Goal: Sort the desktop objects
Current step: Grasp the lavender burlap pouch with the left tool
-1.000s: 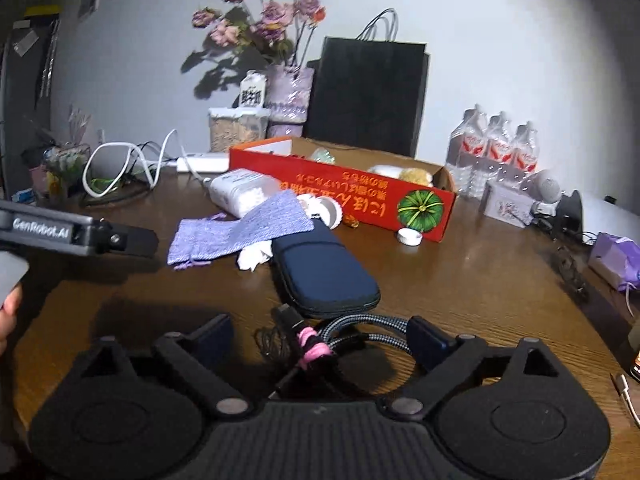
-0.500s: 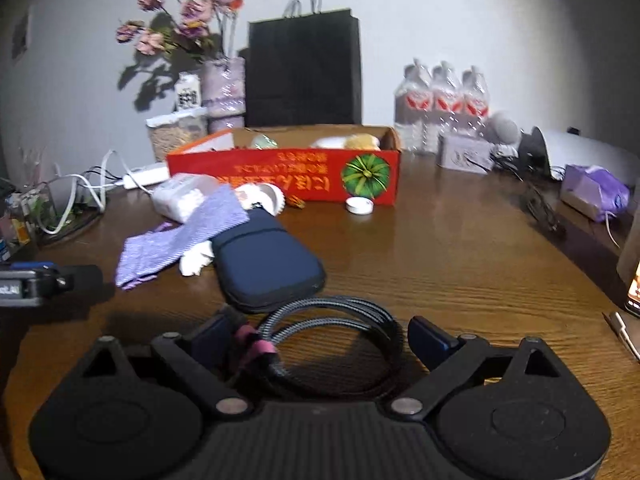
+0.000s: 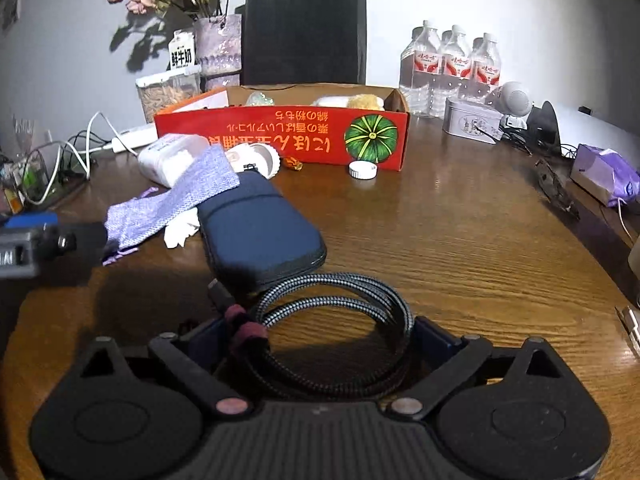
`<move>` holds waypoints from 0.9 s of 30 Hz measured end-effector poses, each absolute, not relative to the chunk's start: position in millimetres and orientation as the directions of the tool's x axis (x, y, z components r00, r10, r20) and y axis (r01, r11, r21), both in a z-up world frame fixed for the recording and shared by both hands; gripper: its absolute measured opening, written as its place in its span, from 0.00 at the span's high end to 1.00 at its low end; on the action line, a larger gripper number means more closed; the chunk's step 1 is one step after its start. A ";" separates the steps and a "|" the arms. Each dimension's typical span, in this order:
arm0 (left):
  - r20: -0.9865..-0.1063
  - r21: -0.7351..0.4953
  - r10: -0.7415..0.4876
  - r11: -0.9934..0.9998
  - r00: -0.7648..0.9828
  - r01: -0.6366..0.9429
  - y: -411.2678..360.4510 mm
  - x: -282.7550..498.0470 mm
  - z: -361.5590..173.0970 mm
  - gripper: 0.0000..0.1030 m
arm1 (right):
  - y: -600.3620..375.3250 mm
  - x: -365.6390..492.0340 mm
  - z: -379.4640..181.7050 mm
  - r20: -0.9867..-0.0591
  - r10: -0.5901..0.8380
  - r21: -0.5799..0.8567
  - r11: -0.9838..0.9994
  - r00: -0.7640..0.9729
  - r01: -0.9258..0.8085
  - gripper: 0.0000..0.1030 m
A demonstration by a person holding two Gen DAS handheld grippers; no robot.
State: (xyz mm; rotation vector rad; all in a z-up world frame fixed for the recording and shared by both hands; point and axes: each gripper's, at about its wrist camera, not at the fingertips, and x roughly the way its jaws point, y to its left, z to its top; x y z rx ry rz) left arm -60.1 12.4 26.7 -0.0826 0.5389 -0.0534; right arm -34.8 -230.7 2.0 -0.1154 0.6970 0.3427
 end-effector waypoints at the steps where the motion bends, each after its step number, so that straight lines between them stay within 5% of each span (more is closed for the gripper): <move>1: -0.504 -0.085 -0.075 0.996 0.860 0.036 12.3 -56.2 28.8 0.00 | -230.4 -34.7 2.1 -0.645 0.275 0.009 0.936 0.713 -0.352 0.07; 12: -0.533 -0.064 -0.264 0.960 0.804 0.272 -23.7 14.6 36.9 0.00 | -238.8 -42.6 5.6 -0.656 0.267 0.006 0.937 0.706 -0.349 0.10; 18: -0.601 -0.027 -0.217 0.967 0.769 0.252 -44.6 40.3 23.8 0.02 | -245.3 -49.2 4.0 -0.647 0.282 0.021 0.935 0.709 -0.353 0.10; 25: -0.597 -0.191 -0.318 0.948 0.736 0.255 -22.2 38.3 22.4 0.45 | -244.6 -53.1 4.1 -0.641 0.299 0.022 0.928 0.707 -0.372 0.10; 27: -0.599 -0.218 -0.336 0.942 0.727 0.255 -13.0 38.1 23.7 0.69 | -244.7 -57.1 5.3 -0.632 0.305 0.026 0.927 0.712 -0.374 0.10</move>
